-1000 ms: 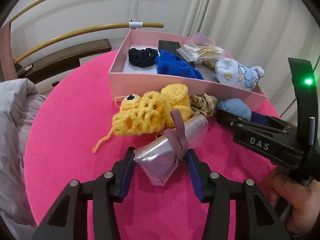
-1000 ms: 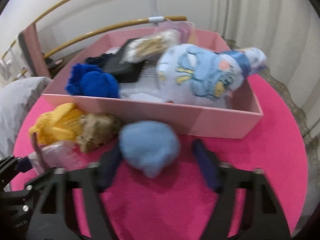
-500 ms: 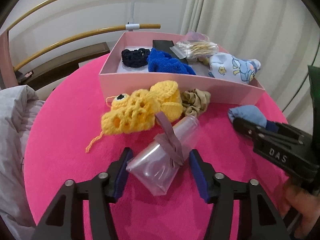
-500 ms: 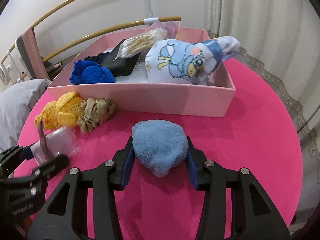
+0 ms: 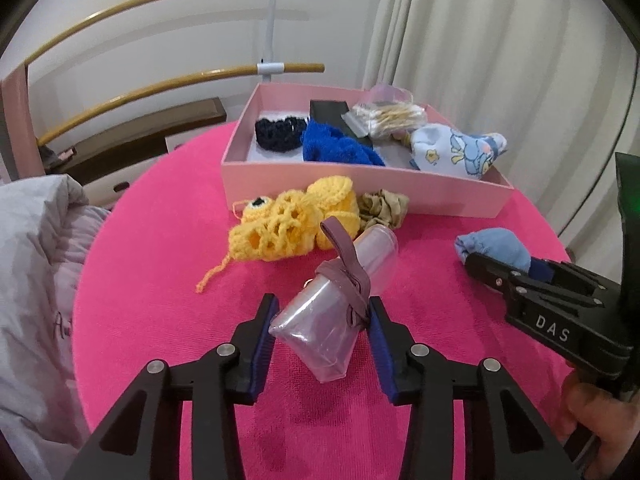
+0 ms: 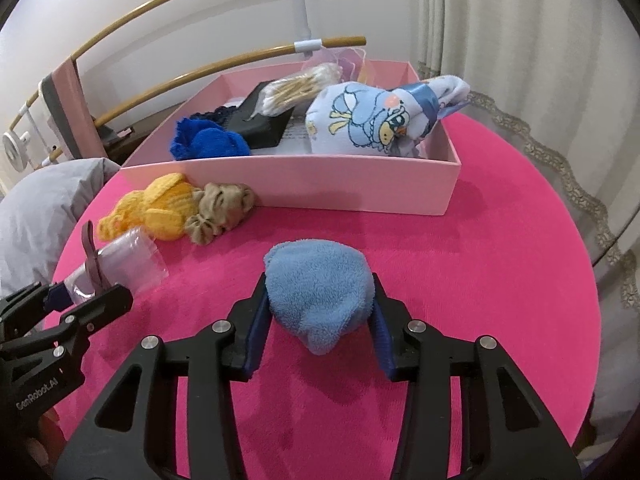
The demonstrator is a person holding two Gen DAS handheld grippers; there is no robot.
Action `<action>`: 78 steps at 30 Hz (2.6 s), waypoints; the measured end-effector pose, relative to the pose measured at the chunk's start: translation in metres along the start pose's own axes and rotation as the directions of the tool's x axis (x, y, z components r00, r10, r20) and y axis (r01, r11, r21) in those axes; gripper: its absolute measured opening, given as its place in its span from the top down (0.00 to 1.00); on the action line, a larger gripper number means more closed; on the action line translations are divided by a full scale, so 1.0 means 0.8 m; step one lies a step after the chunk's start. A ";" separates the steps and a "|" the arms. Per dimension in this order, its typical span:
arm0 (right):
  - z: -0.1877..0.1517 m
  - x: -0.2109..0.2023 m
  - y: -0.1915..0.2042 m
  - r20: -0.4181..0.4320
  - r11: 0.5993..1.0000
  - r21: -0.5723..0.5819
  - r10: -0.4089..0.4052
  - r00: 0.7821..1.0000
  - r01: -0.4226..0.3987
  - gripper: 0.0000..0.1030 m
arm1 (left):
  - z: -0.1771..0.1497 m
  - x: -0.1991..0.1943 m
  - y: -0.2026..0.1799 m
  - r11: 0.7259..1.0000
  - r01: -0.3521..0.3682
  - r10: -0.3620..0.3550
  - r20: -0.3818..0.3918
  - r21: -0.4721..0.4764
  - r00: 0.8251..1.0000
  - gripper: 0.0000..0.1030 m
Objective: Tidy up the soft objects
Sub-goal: 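Carry the clear pouch and light-blue cap into the pink box and release both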
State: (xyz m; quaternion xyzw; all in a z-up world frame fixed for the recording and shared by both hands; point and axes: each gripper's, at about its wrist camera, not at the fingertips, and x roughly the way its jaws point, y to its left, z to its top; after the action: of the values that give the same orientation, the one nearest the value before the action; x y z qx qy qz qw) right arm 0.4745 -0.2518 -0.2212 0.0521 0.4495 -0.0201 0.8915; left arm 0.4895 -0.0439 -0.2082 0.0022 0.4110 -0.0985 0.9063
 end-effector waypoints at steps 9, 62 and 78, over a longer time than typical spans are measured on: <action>-0.009 -0.038 0.017 0.038 1.000 -0.009 0.007 0.999 -0.006 0.60 | 0.000 -0.044 -0.004 1.000 -0.022 0.022 0.050 0.012 0.999 0.61; 0.203 -0.003 0.028 0.118 0.993 -0.039 0.114 0.986 -0.110 0.60 | 0.237 0.035 0.037 0.999 -0.017 0.021 0.125 -0.030 0.992 0.61; 0.198 0.045 0.013 0.043 0.986 0.018 0.162 0.986 -0.163 0.57 | 0.269 0.099 0.047 0.999 -0.024 0.026 0.056 -0.043 0.998 0.45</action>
State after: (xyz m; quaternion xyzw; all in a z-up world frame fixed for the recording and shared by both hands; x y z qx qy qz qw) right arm 0.6235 -0.2584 -0.1555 0.0978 0.4252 0.0469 0.8986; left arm 0.7071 -0.0391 -0.1278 -0.0148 0.3869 -0.0784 0.9187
